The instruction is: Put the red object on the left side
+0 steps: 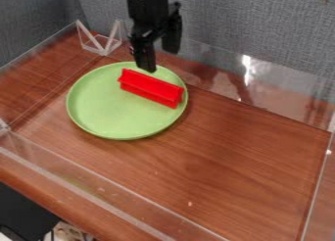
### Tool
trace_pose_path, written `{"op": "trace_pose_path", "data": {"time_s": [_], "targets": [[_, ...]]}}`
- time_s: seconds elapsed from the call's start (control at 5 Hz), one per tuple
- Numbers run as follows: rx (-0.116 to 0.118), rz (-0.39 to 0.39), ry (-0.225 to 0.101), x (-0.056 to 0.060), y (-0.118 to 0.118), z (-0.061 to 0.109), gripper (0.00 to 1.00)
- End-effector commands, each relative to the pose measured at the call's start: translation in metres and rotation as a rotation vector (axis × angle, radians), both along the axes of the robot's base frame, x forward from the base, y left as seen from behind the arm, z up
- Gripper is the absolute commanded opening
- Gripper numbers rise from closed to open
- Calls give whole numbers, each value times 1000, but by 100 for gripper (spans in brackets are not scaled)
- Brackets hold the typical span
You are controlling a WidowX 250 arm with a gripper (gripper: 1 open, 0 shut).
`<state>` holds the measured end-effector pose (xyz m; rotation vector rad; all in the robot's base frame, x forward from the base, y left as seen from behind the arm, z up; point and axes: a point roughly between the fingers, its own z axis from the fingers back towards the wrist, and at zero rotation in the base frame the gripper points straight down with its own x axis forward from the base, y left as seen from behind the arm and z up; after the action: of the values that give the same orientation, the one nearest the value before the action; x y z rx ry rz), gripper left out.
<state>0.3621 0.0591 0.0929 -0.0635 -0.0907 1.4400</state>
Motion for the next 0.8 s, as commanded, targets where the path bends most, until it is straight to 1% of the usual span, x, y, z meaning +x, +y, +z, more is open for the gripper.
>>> {"op": "trace_pose_path", "data": {"time_s": [0.0, 0.2, 0.4, 0.6], "targets": [[29, -36, -33, 4, -4, 3, 100], [43, -14, -17, -4, 2, -8, 0], [49, 7, -10, -11, 9, -11, 100], [55, 31, -3, -18, 17, -16, 0]]}}
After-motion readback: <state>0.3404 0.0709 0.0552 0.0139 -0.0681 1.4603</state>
